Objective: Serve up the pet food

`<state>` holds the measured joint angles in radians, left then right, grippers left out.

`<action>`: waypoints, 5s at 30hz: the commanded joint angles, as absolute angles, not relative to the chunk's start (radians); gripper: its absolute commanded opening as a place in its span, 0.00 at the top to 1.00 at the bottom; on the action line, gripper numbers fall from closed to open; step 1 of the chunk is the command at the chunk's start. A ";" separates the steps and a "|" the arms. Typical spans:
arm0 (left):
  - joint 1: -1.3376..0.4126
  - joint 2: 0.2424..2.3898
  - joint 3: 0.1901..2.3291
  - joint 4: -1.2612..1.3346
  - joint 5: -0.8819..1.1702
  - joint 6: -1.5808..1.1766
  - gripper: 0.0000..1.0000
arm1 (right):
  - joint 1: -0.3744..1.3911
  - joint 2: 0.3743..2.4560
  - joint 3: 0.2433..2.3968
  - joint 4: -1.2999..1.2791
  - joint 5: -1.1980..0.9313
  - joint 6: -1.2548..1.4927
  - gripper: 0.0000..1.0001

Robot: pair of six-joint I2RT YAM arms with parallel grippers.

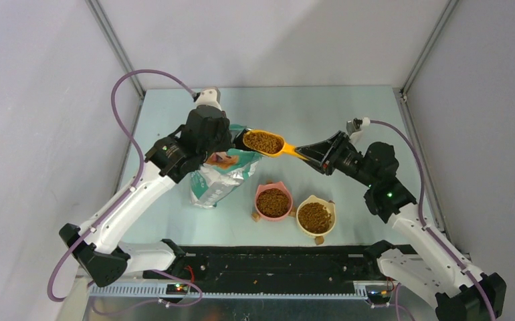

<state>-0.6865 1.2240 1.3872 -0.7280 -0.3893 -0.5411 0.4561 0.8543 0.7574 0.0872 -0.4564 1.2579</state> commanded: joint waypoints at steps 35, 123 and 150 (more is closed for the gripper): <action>-0.675 1.176 1.379 -0.753 -0.421 -0.530 1.00 | 0.450 0.806 0.604 0.489 -0.459 1.426 1.00; -0.675 1.161 1.379 -0.751 -0.415 -0.529 1.00 | 0.324 0.204 0.499 -0.059 -0.436 1.308 1.00; -0.675 1.171 1.377 -0.750 -0.398 -0.532 1.00 | 0.323 -0.024 0.499 -0.454 -0.325 1.244 1.00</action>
